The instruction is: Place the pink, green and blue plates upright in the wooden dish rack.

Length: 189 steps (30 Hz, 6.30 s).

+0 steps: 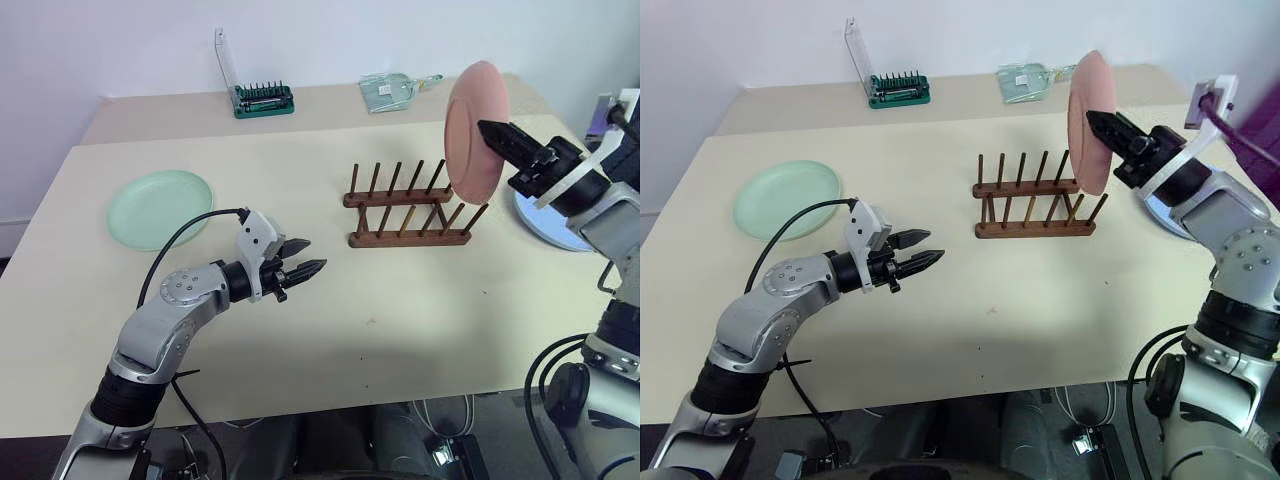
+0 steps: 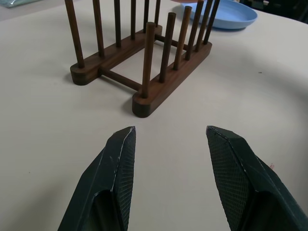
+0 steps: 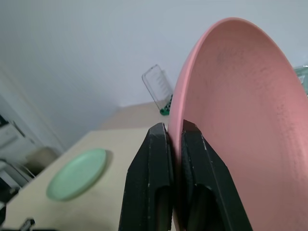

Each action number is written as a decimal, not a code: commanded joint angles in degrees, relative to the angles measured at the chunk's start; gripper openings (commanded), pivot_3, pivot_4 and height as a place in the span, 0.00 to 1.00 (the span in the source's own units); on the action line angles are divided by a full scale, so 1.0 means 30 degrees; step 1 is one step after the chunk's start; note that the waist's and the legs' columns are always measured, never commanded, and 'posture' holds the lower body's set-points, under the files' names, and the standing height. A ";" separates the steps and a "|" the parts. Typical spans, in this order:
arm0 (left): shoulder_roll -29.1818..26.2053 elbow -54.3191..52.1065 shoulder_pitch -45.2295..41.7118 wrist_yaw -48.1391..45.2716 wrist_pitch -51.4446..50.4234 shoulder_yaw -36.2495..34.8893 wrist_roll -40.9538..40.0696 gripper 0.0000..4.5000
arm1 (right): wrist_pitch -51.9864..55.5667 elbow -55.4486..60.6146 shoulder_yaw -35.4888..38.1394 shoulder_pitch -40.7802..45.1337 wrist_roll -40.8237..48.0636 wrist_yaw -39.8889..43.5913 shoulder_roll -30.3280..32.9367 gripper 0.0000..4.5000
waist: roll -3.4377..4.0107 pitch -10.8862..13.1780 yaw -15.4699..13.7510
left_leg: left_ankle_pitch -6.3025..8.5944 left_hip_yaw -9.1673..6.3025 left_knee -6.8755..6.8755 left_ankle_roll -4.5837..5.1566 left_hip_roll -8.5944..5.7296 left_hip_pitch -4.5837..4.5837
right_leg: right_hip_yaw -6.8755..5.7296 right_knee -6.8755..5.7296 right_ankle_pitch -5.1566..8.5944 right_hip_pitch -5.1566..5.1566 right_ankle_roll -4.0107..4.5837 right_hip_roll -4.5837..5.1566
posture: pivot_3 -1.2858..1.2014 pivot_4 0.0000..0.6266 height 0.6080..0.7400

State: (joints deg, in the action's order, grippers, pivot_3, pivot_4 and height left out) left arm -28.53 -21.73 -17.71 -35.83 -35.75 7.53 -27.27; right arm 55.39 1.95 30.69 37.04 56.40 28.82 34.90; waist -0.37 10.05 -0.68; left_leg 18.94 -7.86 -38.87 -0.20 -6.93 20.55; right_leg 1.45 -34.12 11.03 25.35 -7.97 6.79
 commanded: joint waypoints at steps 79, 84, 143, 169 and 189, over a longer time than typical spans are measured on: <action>0.6581 -0.0663 -0.7649 1.1044 -0.4462 -0.6584 -0.1853 0.00 | -2.0151 0.1113 -1.7921 0.0945 -2.7402 0.1511 0.0642 0.61 | -0.0094 -0.0017 0.0026 | 0.0032 0.0005 -0.0062 -0.0065 0.0019 -0.0007 | -0.0041 -0.0017 -0.0012 0.0018 -0.0013 -0.0036 | 0.52 0.24 1.00; 0.6774 -0.0426 -0.7616 1.1111 -0.4309 -0.7094 -0.2318 0.15 | -2.0679 0.0949 -1.7548 0.0929 -2.8857 0.0693 0.0703 0.03 | -0.0094 -0.0017 0.0011 | 0.0032 0.0005 -0.0062 -0.0065 0.0018 -0.0005 | -0.0041 -0.0014 -0.0012 0.0018 -0.0012 -0.0036 | 0.52 0.24 1.00; -0.0168 -0.1476 0.0558 0.0488 -0.2223 -0.2156 -0.2419 0.69 | -0.6815 0.3951 -0.5274 -0.0300 -0.6612 0.2520 0.4118 0.67 | 0.0087 0.0051 -0.0006 | 0.0048 0.0040 -0.0031 -0.0033 0.0063 0.0001 | -0.0035 -0.0004 -0.0018 0.0029 0.0048 -0.0046 | 0.52 0.24 1.00; 0.0527 -0.0690 0.0658 -0.0287 -0.0880 0.0163 -0.0186 0.69 | -1.9674 -1.5181 -1.0631 -0.2209 -2.1957 -0.0015 0.6166 0.48 | 0.0172 0.0052 0.0280 | 0.0033 0.0132 -0.0060 -0.0054 0.0091 -0.0068 | 0.0015 -0.0016 -0.0029 -0.0016 0.0060 -0.0074 | 0.52 0.24 1.00; 0.0187 -0.0952 0.1006 -0.0538 -0.0784 -0.0029 0.0196 0.69 | -1.3595 0.0124 -0.3609 0.1359 -1.0625 -0.0177 0.5268 0.01 | 0.0257 0.0062 0.0164 | 0.0035 0.0111 -0.0041 -0.0054 0.0112 -0.0044 | 0.0015 -0.0014 -0.0032 0.0009 0.0061 -0.0097 | 0.52 0.24 1.00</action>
State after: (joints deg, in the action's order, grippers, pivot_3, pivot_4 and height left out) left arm -27.55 -23.32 -14.26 -36.82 -39.32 8.09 -26.77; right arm 6.73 -10.78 14.87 36.33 11.15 26.13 50.68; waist 0.40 10.24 -0.19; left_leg 19.05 -7.53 -38.99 -0.36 -6.57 20.42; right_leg 1.50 -34.15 10.93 25.37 -7.78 6.49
